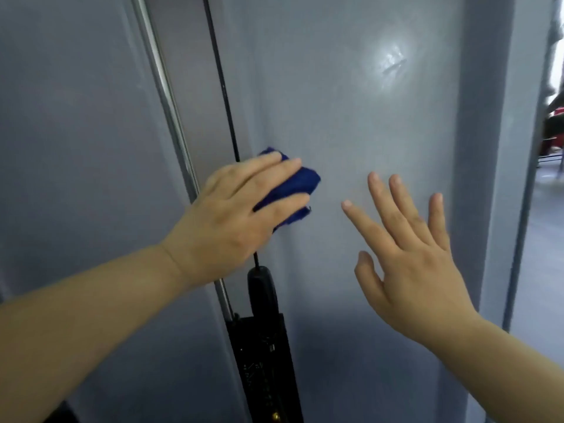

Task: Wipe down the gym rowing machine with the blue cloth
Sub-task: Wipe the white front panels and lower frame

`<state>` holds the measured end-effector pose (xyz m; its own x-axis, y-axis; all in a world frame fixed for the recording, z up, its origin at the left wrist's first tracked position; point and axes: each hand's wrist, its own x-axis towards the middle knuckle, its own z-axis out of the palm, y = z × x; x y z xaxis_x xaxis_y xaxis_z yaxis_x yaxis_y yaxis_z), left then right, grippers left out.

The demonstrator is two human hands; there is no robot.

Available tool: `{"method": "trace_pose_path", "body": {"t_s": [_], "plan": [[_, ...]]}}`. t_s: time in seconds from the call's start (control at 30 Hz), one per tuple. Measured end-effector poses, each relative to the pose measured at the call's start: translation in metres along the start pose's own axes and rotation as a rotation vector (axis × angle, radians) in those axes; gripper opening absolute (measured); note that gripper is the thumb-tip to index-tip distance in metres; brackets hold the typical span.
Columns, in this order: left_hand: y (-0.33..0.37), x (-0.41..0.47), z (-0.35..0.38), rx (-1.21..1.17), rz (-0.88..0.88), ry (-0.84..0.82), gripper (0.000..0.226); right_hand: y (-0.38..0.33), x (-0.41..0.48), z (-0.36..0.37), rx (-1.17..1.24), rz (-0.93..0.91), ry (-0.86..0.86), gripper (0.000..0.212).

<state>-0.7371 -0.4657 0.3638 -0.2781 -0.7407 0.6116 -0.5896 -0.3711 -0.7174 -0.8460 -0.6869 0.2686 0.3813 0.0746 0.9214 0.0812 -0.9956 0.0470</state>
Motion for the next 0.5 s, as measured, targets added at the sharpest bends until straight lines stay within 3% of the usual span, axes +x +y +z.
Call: {"method": "trace_pose_path", "body": {"t_s": [0.07,0.2,0.27,0.43,0.5], "plan": [[-0.005,-0.025,-0.017,0.033,0.068,-0.048,0.036,-0.015,-0.002,0.001,0.016,-0.033,0.007,0.064],[-0.058,-0.069,-0.053,0.158,-0.212,0.017,0.037,-0.067,0.020,0.006,0.111,-0.096,0.054,0.064],[-0.072,-0.100,-0.056,0.181,-0.246,-0.042,0.040,-0.095,0.042,0.014,0.123,-0.165,0.043,0.065],[-0.035,-0.189,-0.036,0.105,0.357,-0.414,0.048,-0.128,0.082,0.030,0.029,-0.264,-0.047,0.062],[-0.041,-0.192,-0.040,0.120,0.418,-0.418,0.050,-0.135,0.088,0.034,-0.020,-0.330,-0.079,0.061]]}}
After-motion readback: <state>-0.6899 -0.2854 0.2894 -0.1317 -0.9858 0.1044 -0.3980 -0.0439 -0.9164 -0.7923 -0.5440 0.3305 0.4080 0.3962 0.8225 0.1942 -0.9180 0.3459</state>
